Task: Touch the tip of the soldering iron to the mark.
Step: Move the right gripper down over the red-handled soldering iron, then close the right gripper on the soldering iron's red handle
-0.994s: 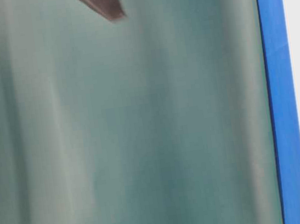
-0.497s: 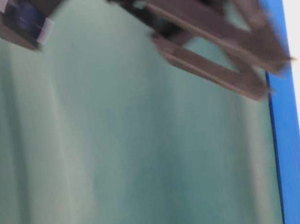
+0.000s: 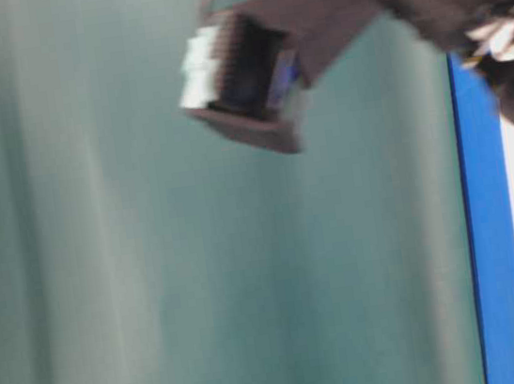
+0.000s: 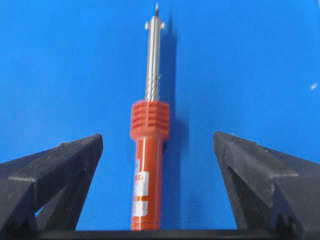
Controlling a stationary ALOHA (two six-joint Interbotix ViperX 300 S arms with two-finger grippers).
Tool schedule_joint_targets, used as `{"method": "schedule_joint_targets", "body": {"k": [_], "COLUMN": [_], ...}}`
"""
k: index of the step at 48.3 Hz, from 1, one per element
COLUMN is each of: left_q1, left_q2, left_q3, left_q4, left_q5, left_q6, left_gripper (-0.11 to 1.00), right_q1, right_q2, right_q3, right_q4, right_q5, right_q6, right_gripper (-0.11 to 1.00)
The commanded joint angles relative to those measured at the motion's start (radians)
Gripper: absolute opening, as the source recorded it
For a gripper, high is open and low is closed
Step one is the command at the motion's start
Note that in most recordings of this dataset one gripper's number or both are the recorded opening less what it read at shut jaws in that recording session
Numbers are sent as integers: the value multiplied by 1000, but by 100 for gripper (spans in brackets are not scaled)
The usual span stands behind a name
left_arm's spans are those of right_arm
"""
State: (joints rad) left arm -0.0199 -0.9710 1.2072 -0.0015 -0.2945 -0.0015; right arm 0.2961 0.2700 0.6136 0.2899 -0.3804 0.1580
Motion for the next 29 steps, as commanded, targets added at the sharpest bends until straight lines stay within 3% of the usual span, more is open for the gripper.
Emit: {"method": "schedule_joint_targets", "body": {"k": [1,14,19,22,29], "left_q1": [8,26,26,26,26], "left_q2": [3,3,3,3,3], "left_q3": [-9,-6,-5,-5,-3], "left_q4": [3,3,3,3,3], "left_q5": [-12,-14,-14,-14,-14], "left_q6": [-2,-3,-3,-3,-5], "left_gripper": [0,0,0,0,0], "right_q1": [12,25,26,26,26], "right_q2": [9,86,100,106,110], "right_q3": [-23,-41,-46,-48,-38], "right_q4": [12,31,31,29,26], "right_q5": [-34,-75,-75,-77,-109], "right_q6": [-2,-3,-2,-8,-12], "right_gripper": [86,85,80,70,26]}}
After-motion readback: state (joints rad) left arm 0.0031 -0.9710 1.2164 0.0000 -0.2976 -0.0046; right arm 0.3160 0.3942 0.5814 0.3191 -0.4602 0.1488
